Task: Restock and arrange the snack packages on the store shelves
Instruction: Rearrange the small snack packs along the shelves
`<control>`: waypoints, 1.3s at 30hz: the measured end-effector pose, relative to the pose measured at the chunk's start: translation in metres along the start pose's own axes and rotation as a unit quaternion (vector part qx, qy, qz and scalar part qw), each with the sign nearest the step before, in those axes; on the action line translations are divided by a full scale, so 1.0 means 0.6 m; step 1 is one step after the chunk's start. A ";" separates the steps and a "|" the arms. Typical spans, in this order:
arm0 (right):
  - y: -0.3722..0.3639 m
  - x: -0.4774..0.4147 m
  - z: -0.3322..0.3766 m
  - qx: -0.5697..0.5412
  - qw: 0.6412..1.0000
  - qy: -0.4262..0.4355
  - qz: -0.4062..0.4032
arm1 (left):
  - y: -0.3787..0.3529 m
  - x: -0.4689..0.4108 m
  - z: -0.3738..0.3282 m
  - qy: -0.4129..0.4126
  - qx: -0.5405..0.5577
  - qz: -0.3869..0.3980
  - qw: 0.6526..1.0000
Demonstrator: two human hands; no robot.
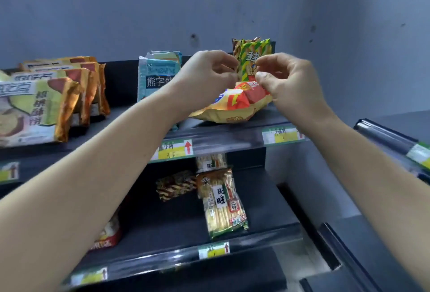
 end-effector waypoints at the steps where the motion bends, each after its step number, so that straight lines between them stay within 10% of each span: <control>1: -0.006 0.026 0.009 -0.011 1.000 -0.001 0.008 | 0.009 0.025 0.002 0.003 0.016 0.007 1.000; 11: -0.155 0.243 -0.013 0.047 0.978 -0.076 0.186 | 0.057 0.241 0.157 0.148 0.006 0.140 0.979; 20: -0.320 0.299 -0.185 0.149 0.897 -0.223 0.351 | 0.060 0.327 0.404 0.328 0.017 0.056 0.943; 39: -0.534 0.203 -0.423 0.044 0.789 -0.468 0.395 | -0.054 0.200 0.703 0.311 -0.149 0.188 0.919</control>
Point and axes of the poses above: each hand's wrist, its own x-axis away from the middle knuckle, its own y-axis out of the back of the hand, z = x × y, the point moved 4 cm from there along -x, towards the middle knuckle, and after that the axes turned 9 degrees about -y, right-handed, at the moved point
